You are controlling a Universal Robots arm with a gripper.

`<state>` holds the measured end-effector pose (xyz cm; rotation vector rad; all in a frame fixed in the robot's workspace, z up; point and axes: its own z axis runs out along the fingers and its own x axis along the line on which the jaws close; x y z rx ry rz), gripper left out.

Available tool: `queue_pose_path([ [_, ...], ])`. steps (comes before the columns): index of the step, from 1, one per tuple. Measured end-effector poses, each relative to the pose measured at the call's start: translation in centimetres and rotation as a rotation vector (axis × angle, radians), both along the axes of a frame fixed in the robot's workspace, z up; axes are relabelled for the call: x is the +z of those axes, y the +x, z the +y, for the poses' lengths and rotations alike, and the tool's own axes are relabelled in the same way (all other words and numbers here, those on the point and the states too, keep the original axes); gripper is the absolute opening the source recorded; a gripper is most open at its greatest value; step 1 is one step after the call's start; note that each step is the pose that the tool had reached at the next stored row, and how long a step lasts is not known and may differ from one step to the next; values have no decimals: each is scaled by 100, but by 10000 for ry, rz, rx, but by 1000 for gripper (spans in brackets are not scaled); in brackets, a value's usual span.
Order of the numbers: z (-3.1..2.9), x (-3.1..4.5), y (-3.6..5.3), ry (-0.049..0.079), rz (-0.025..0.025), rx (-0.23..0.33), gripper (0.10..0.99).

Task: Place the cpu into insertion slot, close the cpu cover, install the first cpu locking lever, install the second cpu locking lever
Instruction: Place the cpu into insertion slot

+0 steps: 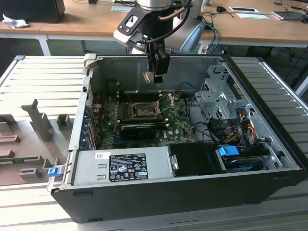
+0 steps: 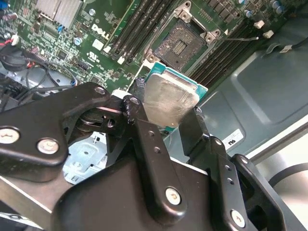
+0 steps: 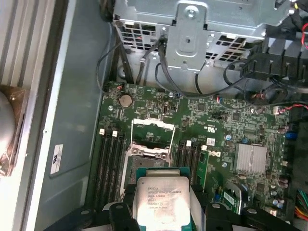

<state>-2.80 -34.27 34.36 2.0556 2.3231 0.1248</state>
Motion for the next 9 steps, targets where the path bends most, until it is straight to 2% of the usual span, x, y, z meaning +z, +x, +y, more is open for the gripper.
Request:
queue_pose_path([
  [4, 0, -15, 0, 0, 0, -349, 529],
  [9, 0, -41, 0, -1, 2, -491, 529],
])
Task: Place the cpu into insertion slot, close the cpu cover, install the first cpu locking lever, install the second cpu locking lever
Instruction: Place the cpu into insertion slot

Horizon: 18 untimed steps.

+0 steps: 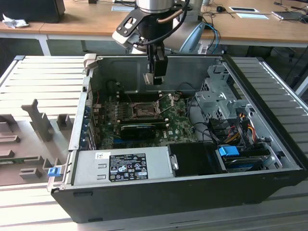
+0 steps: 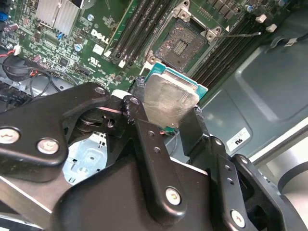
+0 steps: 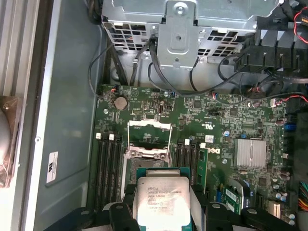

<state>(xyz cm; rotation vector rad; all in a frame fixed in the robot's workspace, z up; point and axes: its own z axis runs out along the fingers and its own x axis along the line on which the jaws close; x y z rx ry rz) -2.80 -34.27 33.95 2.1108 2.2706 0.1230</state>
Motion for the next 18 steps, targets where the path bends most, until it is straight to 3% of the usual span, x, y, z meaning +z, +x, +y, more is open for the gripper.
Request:
queue_pose_path([
  [18, 0, -71, 0, 1, -1, -97, 529],
])
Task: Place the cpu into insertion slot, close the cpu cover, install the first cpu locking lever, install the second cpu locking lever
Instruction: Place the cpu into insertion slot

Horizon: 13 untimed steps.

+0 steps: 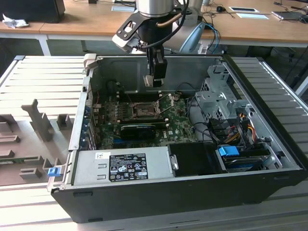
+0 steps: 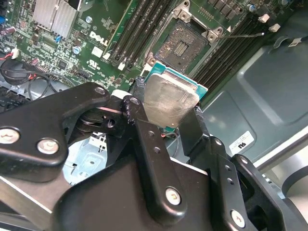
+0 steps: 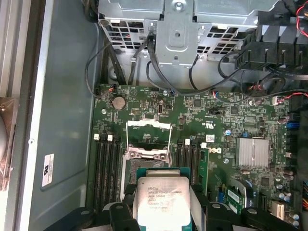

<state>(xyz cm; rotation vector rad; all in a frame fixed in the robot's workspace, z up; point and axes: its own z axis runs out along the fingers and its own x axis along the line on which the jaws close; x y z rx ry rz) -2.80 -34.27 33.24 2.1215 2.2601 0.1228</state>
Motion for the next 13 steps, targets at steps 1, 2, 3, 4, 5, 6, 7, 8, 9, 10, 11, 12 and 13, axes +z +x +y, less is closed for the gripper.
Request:
queue_pose_path([
  [1, 0, -5, 0, 1, 0, -1, 529],
  [2, 0, -8, 0, 0, 0, -1, 529],
  [3, 0, -14, 0, 0, 1, -1, 529],
  [4, 0, -18, 0, 1, 1, -1, 529],
  [5, 0, -23, 0, 0, 1, -2, 529],
  [6, 0, -28, 0, 0, 1, -2, 529],
  [7, 0, -36, 0, 1, 1, -3, 529],
  [8, 0, -46, 0, 0, 3, -4, 529],
  [9, 0, -52, 0, 0, 3, -5, 529],
  [10, 0, -57, 0, 0, 2, -5, 529],
  [11, 0, -63, 0, 0, 3, -6, 529],
  [12, 0, -70, 0, 0, 3, -6, 529],
  [13, 0, -75, 0, 0, 3, -7, 529],
])
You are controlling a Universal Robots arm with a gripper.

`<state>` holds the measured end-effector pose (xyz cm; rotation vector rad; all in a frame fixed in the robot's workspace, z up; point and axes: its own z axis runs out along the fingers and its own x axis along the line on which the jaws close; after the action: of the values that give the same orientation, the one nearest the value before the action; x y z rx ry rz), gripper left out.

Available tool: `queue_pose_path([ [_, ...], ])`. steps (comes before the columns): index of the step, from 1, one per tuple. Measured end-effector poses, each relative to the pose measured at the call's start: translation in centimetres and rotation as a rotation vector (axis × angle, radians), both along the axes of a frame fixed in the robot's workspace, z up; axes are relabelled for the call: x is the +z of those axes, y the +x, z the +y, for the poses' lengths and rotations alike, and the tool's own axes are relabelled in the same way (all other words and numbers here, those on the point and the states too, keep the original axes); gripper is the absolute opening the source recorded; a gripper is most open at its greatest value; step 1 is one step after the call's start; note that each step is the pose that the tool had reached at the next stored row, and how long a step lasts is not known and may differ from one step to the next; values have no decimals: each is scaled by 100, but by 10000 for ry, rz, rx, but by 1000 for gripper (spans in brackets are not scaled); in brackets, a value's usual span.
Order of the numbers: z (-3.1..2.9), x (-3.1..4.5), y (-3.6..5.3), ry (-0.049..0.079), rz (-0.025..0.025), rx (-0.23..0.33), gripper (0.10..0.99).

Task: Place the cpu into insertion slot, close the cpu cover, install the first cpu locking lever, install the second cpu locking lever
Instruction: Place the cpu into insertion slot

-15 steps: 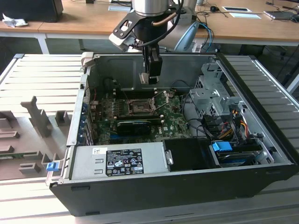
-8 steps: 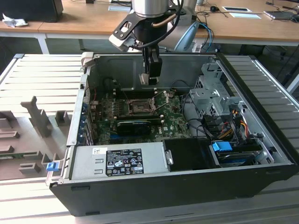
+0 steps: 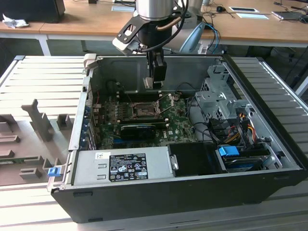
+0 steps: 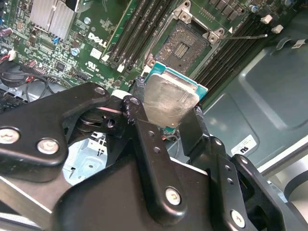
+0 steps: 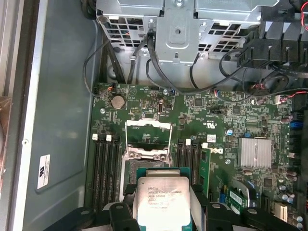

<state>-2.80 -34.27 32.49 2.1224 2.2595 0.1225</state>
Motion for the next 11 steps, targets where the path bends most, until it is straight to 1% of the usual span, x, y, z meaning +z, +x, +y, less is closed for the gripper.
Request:
queue_pose_path([
  [5, 0, -46, 0, -2, 0, -2, 529],
  [7, 0, -95, 0, -3, -1, -3, 529],
  [11, 0, -138, 0, -5, 0, -5, 529],
])
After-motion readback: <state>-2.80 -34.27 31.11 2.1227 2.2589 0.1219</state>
